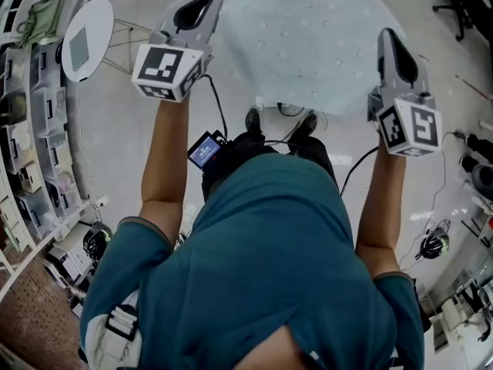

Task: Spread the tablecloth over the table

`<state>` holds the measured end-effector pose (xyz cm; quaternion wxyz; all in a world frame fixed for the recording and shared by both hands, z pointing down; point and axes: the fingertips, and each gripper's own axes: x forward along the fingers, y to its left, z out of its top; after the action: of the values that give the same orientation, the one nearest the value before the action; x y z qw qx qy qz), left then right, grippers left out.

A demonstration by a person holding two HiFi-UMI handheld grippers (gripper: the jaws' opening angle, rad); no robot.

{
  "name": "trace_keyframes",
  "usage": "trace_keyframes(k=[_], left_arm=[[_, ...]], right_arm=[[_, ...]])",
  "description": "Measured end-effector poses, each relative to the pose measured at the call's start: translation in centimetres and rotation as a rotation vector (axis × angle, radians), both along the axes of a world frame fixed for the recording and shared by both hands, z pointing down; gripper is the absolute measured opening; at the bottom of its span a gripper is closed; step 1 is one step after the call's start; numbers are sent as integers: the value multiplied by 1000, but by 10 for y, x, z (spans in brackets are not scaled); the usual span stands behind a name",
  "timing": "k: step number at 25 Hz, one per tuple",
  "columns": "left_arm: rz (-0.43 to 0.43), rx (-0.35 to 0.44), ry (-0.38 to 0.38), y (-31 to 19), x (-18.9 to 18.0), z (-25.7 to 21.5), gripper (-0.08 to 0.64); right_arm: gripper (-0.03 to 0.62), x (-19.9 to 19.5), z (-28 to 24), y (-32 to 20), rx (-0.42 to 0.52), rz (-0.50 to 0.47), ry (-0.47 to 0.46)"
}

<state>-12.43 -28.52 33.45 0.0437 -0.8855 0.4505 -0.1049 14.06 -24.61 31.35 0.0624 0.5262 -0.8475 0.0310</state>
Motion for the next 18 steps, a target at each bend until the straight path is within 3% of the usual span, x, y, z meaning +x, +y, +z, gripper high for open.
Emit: trace_keyframes(k=[10,18], left_arm=[[110,144,58,44,-32,-97,0],[151,195,85,63,-51,-119,0]], right_arm=[[10,-61,-100,37,138,-27,45],[9,-74,-140,68,182,-16,75]])
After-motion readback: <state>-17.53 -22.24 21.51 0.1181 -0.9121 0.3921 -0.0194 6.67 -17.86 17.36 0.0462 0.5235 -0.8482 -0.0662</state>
